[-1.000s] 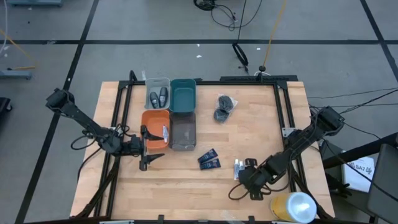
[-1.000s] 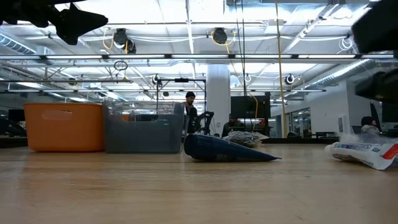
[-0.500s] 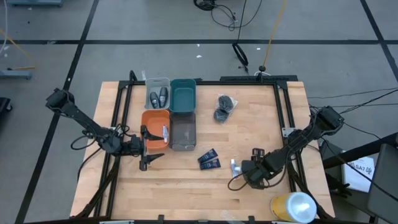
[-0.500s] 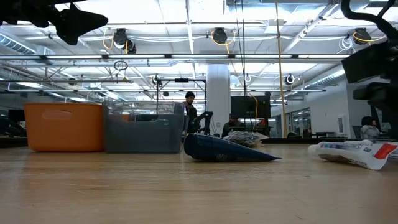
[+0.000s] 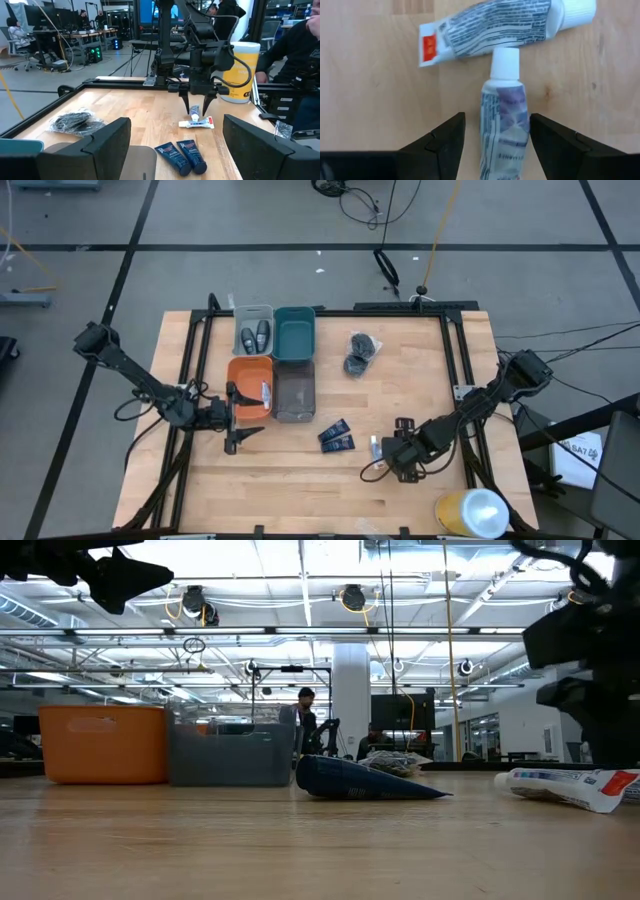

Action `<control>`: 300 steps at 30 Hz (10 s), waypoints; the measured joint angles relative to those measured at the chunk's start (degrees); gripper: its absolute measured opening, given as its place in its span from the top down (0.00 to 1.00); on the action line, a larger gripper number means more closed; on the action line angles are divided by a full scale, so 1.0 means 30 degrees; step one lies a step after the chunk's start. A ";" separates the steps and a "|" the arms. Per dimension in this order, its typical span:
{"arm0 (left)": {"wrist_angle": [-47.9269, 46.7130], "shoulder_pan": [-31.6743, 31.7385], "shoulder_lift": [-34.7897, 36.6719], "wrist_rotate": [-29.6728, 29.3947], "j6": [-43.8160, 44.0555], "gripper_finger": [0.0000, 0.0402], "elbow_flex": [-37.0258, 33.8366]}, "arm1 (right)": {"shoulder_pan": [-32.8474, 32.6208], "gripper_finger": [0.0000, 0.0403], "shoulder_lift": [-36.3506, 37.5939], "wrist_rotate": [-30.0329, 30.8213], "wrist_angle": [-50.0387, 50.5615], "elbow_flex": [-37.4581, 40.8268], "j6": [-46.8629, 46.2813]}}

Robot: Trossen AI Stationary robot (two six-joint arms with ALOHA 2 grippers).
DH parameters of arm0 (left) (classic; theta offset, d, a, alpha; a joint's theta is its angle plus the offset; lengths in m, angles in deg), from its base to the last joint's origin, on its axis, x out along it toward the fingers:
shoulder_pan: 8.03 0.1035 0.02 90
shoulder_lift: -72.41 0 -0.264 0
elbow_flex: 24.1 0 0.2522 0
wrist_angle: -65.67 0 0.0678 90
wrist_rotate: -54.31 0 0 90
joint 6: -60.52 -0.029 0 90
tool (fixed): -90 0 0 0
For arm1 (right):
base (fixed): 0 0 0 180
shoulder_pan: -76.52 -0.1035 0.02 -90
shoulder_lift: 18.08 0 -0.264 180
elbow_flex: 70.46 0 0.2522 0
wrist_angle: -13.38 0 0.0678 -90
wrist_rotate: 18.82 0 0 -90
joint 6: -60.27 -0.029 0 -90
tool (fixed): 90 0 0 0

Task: Pick & Place Travel size toiletries
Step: Put the right white toothpaste into the orange bin, then put the white toothpaste into the orange bin

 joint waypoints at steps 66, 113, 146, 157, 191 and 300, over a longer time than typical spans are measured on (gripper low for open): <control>0.7008 0.6496 -1.5309 0.5387 -0.1890 0.24 0.9792 | 0.6005 0.97 0.5807 0.1924 -2.7528 0.7425 1.4091; 0.6987 0.7535 -2.0713 0.8279 -0.4972 0.84 1.5431 | 0.5211 0.97 0.5093 0.0918 -2.7842 0.7410 1.4517; -2.5199 0.3574 -1.0786 -0.7824 1.2440 0.91 1.5322 | 0.5203 0.50 0.5217 0.0962 -2.4586 0.7425 1.2503; -3.2078 0.4244 -1.0330 -0.4367 2.5927 0.90 1.1311 | 0.5205 0.50 0.5224 0.0985 -2.4782 0.7425 1.2503; -2.5806 0.0939 -0.9099 -1.0990 1.8844 0.67 1.1131 | 0.5241 0.51 0.5224 0.0991 -2.4528 0.7403 1.2503; 0.1410 -0.1642 0.7876 -0.2814 -0.1551 0.84 -0.4481 | 0.2024 0.52 -0.3924 0.1994 0.0696 -0.1568 -0.8258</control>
